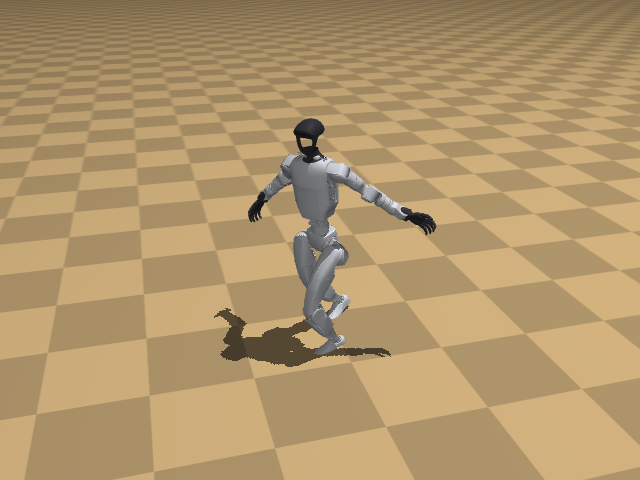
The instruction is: Walk
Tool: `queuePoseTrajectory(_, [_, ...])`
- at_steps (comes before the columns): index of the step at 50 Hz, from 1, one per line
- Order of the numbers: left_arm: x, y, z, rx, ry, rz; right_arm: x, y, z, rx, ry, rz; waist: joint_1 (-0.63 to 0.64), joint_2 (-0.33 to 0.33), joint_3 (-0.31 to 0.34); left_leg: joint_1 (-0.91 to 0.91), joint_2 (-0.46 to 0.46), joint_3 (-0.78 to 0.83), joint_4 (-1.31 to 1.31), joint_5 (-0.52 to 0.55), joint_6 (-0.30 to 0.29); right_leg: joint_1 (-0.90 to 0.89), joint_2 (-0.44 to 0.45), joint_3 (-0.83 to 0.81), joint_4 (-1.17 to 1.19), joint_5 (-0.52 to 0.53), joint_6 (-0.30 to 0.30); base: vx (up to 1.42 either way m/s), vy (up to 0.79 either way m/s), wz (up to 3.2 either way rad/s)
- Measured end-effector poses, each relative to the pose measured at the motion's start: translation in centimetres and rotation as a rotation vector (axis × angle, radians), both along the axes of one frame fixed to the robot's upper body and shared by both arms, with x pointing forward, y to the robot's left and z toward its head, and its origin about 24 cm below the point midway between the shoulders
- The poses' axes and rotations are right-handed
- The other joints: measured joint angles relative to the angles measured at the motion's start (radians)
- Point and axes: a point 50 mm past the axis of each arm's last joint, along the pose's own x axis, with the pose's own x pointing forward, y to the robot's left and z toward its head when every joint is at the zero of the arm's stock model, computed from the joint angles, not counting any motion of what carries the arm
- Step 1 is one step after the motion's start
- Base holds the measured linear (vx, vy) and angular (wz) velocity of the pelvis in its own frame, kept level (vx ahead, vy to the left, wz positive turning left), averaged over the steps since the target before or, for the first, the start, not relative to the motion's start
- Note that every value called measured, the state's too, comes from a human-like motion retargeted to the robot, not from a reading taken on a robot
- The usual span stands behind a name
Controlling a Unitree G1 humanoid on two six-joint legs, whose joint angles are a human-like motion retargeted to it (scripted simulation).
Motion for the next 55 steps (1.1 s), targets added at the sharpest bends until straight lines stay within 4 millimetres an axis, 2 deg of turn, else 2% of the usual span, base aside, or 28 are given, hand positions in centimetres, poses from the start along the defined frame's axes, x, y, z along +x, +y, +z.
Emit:
queuePoseTrajectory(3, [-2.2, 2.2, 5.1, 0.340, 0.002, 0.169, 2.6, -5.0, 7.1, -0.473, -0.216, -0.047, 0.034, 0.000, 0.011, -0.024, 0.009, 0.001, 0.127, -0.037, 0.027, 0.030, -0.039, -0.031, 0.135, 0.014, 0.027, 0.27, 0.24, -0.70])
queuePoseTrajectory(5, [-1.6, 2.9, 6.6, 0.530, -0.047, 0.251, 5.0, -6.8, 12.5, -0.835, -0.448, -0.112, 0.065, -0.014, 0.017, -0.031, 0.006, 0.029, 0.189, -0.043, 0.048, 0.030, -0.127, -0.087, 0.257, 0.085, 0.045, 0.24, 0.25, -0.69])
queuePoseTrajectory(7, [1.0, 3.9, 6.6, 0.644, -0.119, 0.251, 8.0, -6.8, 16.8, -1.086, -0.718, -0.165, 0.092, -0.023, 0.019, -0.027, 0.010, 0.056, 0.201, -0.025, 0.054, -0.036, -0.253, -0.184, 0.395, 0.163, 0.016, 0.17, 0.22, -0.62])
queuePoseTrajectory(8, [3.1, 4.4, 6.2, 0.674, -0.162, 0.221, 9.7, -6.4, 18.5, -1.172, -0.857, -0.189, 0.098, -0.028, 0.019, -0.023, 0.005, 0.069, 0.184, -0.002, 0.050, -0.090, -0.305, -0.215, 0.449, 0.168, 0.001, 0.15, 0.19, -0.37])
queuePoseTrajectory(10, [8.1, 5.3, 5.0, 0.691, -0.258, 0.121, 13.0, -5.2, 20.4, -1.242, -1.116, -0.227, 0.095, -0.028, 0.019, -0.003, -0.014, 0.083, 0.105, 0.073, 0.021, -0.231, -0.393, -0.276, 0.536, 0.155, -0.049, 0.13, 0.14, -0.09])
queuePoseTrajectory(12, [14.6, 5.5, 3.3, 0.627, -0.352, -0.044, 16.9, -3.8, 19.7, -1.155, -1.299, -0.271, 0.057, -0.013, 0.015, 0.023, -0.054, 0.056, -0.044, 0.190, -0.038, -0.413, -0.428, -0.330, 0.556, 0.126, -0.099, 0.12, 0.07, 0.47])
queuePoseTrajectory(13, [18.0, 5.4, 2.4, 0.575, -0.393, -0.145, 18.9, -3.1, 18.5, -1.067, -1.348, -0.291, 0.024, -0.002, 0.008, 0.035, -0.075, 0.034, -0.135, 0.256, -0.072, -0.509, -0.422, -0.354, 0.535, 0.121, -0.114, 0.10, 0.02, 1.02])
queuePoseTrajectory(15, [24.9, 4.5, 0.9, 0.450, -0.455, -0.374, 22.9, -1.8, 14.8, -0.856, -1.339, -0.322, -0.056, 0.018, -0.025, 0.051, -0.105, -0.002, -0.344, 0.385, -0.122, -0.701, -0.367, -0.388, 0.421, 0.156, -0.107, 0.08, -0.02, 1.54])
queuePoseTrajectory(17, [32.1, 2.8, -0.2, 0.313, -0.485, -0.628, 25.2, -0.3, 9.7, -0.650, -1.202, -0.364, -0.122, 0.037, -0.076, 0.073, -0.122, -0.028, -0.576, 0.490, -0.153, -0.861, -0.266, -0.392, 0.226, 0.249, -0.057, 0.03, -0.06, 1.92])
queuePoseTrajectory(18, [35.6, 1.4, -0.5, 0.249, -0.490, -0.760, 25.7, 0.5, 7.0, -0.560, -1.109, -0.385, -0.147, 0.046, -0.103, 0.093, -0.127, -0.039, -0.704, 0.539, -0.158, -0.926, -0.208, -0.383, 0.113, 0.310, -0.025, -0.03, -0.06, 2.10])
queuePoseTrajectory(20, [41.5, -2.5, -1.1, 0.134, -0.475, -1.035, 25.2, 3.0, 1.7, -0.409, -0.891, -0.398, -0.213, 0.067, -0.128, 0.115, -0.152, -0.048, -0.822, 0.555, -0.146, -1.030, -0.127, -0.341, -0.009, 0.398, 0.039, -0.14, -0.05, 2.22])
queuePoseTrajectory(22, [47.3, -8.9, -1.7, 0.019, -0.445, -1.350, 23.3, 6.4, -3.7, -0.254, -0.653, -0.424, -0.236, 0.051, -0.192, 0.154, -0.181, -0.052, -1.090, 0.687, -0.125, -1.164, -0.048, -0.260, -0.084, 0.553, 0.087, -0.24, -0.05, 2.28])
queuePoseTrajectory(23, [49.3, -12.3, -1.7, -0.019, -0.436, -1.513, 21.9, 8.2, -5.7, -0.202, -0.548, -0.413, -0.275, 0.046, -0.223, 0.143, -0.208, -0.065, -1.106, 0.676, -0.117, -1.227, -0.026, -0.225, -0.042, 0.590, 0.100, -0.16, -0.09, 2.59])
queuePoseTrajectory(25, [53.5, -20.8, -0.3, -0.078, -0.435, -1.875, 19.7, 11.2, -8.5, -0.089, -0.380, -0.404, -0.327, 0.072, -0.156, 0.233, -0.197, -0.110, -1.085, 0.621, -0.114, -1.170, 0.054, -0.219, -0.001, 0.699, 0.104, -0.08, -0.09, 2.28])
queuePoseTrajectory(27, [54.4, -30.4, 1.2, -0.134, -0.463, -2.272, 17.0, 14.3, -10.8, 0.021, -0.241, -0.339, -0.405, 0.075, -0.110, 0.325, -0.214, -0.152, -1.078, 0.580, -0.102, -1.122, 0.095, -0.216, 0.124, 0.752, 0.104, 0.00, 0.02, 2.34])
queuePoseTrajectory(28, [54.1, -35.1, 2.6, -0.139, -0.491, -2.481, 16.1, 15.5, -11.4, 0.076, -0.192, -0.286, -0.447, 0.091, -0.101, 0.356, -0.216, -0.176, -1.075, 0.550, -0.096, -1.096, 0.109, -0.231, 0.158, 0.768, 0.104, 0.04, 0.11, 2.53])
queuePoseTrajectory(29, [52.5, -39.6, 3.3, -0.176, -0.519, -2.685, 14.2, 17.4, -12.4, 0.150, -0.129, -0.236, -0.485, 0.078, -0.103, 0.381, -0.240, -0.189, -1.076, 0.547, -0.089, -1.079, 0.116, -0.228, 0.220, 0.759, 0.104, 0.02, 0.14, 2.49])
queuePoseTrajectory(30, [50.0, -44.0, 3.8, -0.228, -0.552, -2.886, 11.9, 19.7, -13.3, 0.239, -0.060, -0.191, -0.520, 0.050, -0.111, 0.402, -0.276, -0.196, -1.079, 0.558, -0.083, -1.068, 0.119, -0.217, 0.297, 0.739, 0.104, 0.03, 0.17, 2.24])
queuePoseTrajectory(31, [47.8, -47.6, 5.1, -0.266, -0.616, -3.065, 10.2, 20.9, -13.7, 0.313, -0.020, -0.160, -0.547, 0.040, -0.065, 0.453, -0.290, -0.206, -1.021, 0.516, -0.080, -0.990, 0.134, -0.221, 0.334, 0.713, 0.104, 0.08, 0.20, 2.13])
queuePoseTrajectory(32, [45.4, -50.7, 6.7, 0.257, 0.607, 2.890, 8.8, 21.9, -13.9, 0.382, 0.012, -0.134, -0.575, 0.042, -0.033, 0.488, -0.298, -0.221, -0.974, 0.480, -0.079, -0.930, 0.149, -0.227, 0.357, 0.688, 0.104, 0.15, 0.25, 2.27])
queuePoseTrajectory(34, [41.1, -54.9, 9.9, 0.211, 0.592, 2.589, 7.2, 23.2, -14.1, 0.488, 0.052, -0.090, -0.624, 0.077, -0.023, 0.491, -0.300, -0.260, -0.914, 0.438, -0.086, -0.880, 0.172, -0.235, 0.347, 0.636, 0.104, 0.17, 0.28, 2.44])
queuePoseTrajectory(36, [37.0, -57.4, 12.1, 0.204, 0.584, 2.366, 5.5, 24.3, -14.1, 0.578, 0.096, -0.057, -0.654, 0.087, -0.027, 0.471, -0.324, -0.276, -0.833, 0.407, -0.088, -0.837, 0.179, -0.212, 0.347, 0.543, 0.104, 0.18, 0.30, 2.18])
queuePoseTrajectory(39, [32.4, -59.1, 14.4, 0.236, 0.596, 2.147, 4.1, 24.7, -14.0, 0.672, 0.137, -0.008, -0.677, 0.092, -0.037, 0.427, -0.363, -0.283, -0.662, 0.316, -0.080, -0.787, 0.171, -0.177, 0.345, 0.393, 0.104, 0.21, 0.27, 1.94])
queuePoseTrajectory(42, [30.4, -59.3, 15.3, 0.328, 0.634, 2.061, 4.4, 24.6, -13.9, 0.709, 0.160, 0.084, -0.669, 0.095, -0.040, 0.378, -0.384, -0.282, -0.466, 0.200, -0.076, -0.753, 0.170, -0.171, 0.353, 0.265, 0.077, 0.21, 0.17, 1.40])
queuePoseTrajectory(45, [31.0, -58.8, 14.6, 0.479, 0.686, 2.087, 6.0, 24.3, -13.9, 0.703, 0.170, 0.207, -0.641, 0.106, -0.031, 0.352, -0.377, -0.287, -0.296, 0.109, -0.094, -0.722, 0.196, -0.180, 0.364, 0.186, 0.029, 0.20, 0.08, 0.96])
queuePoseTrajectory(47, [33.2, -57.9, 13.2, 0.572, 0.712, 2.170, 7.7, 23.8, -13.9, 0.680, 0.174, 0.299, -0.618, 0.138, 0.008, 0.387, -0.330, -0.316, -0.214, 0.068, -0.133, -0.657, 0.247, -0.192, 0.323, 0.181, 0.001, 0.19, 0.07, 0.57])
queuePoseTrajectory(51, [36.8, -55.2, 8.8, 0.749, 0.710, 2.360, 10.0, 23.4, -13.9, 0.652, 0.175, 0.417, -0.573, 0.145, 0.032, 0.412, -0.277, -0.349, -0.070, 0.044, -0.197, -0.601, 0.288, -0.171, 0.327, 0.165, -0.031, 0.13, 0.10, 0.57])
queuePoseTrajectory(55, [40.6, -50.9, 4.3, 0.850, 0.683, 2.602, 11.7, 22.9, -13.7, 0.637, 0.162, 0.444, -0.534, 0.141, 0.045, 0.436, -0.175, -0.364, 0.015, 0.046, -0.223, -0.548, 0.317, -0.126, 0.315, 0.178, -0.035, 0.05, 0.13, 0.30])
